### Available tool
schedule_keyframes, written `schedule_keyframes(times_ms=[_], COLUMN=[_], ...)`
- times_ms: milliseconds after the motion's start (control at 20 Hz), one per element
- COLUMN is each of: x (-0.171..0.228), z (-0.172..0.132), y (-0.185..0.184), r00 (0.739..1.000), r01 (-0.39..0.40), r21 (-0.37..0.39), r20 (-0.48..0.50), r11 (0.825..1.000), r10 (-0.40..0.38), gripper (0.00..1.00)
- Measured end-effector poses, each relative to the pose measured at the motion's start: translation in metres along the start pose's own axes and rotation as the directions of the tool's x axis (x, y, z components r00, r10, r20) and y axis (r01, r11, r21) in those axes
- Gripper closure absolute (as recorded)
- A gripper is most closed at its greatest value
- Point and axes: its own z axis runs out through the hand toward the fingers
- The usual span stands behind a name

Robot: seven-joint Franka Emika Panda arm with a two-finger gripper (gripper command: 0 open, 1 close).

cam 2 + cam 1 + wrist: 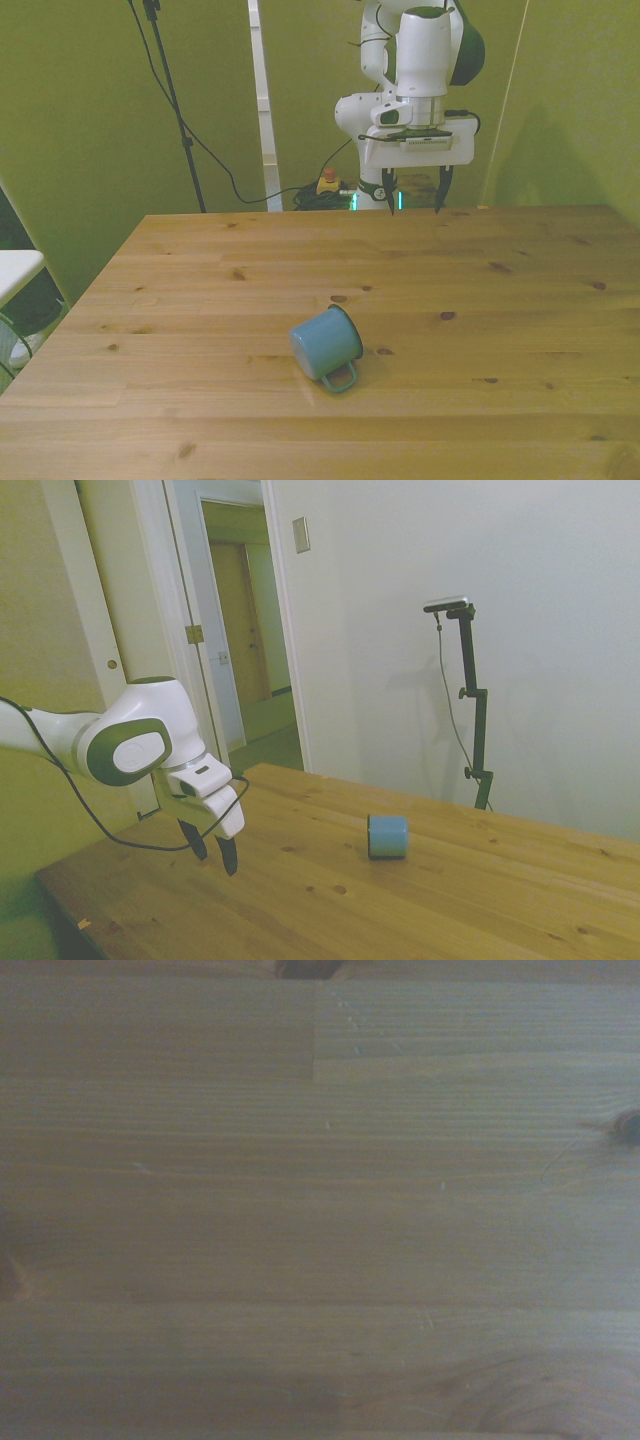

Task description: Flip the mug upright

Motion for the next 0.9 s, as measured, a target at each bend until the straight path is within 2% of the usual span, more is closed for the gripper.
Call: schedule_keyframes(times_ms=[200, 350, 550, 700, 900], x=[0.015, 0.061, 0.112, 0.131, 0.136], z=[0.002, 0.002, -0.007, -0.025, -0.025], y=[0.007, 0.013, -0.009, -0.032, -0.055], r00=[1.0, 0.996, 0.985, 0.948, 0.875], r01=[-0.009, -0.05, -0.075, -0.114, -0.17], r21=[0.003, 0.022, 0.009, 0.005, 0.016], r20=[-0.022, -0.075, -0.158, -0.299, -0.457], r11=[1.0, 0.999, 0.997, 0.993, 0.985], r10=[0.009, 0.052, 0.076, 0.111, 0.158], gripper=[0.0, 0.0, 0.0, 0.0, 0.0])
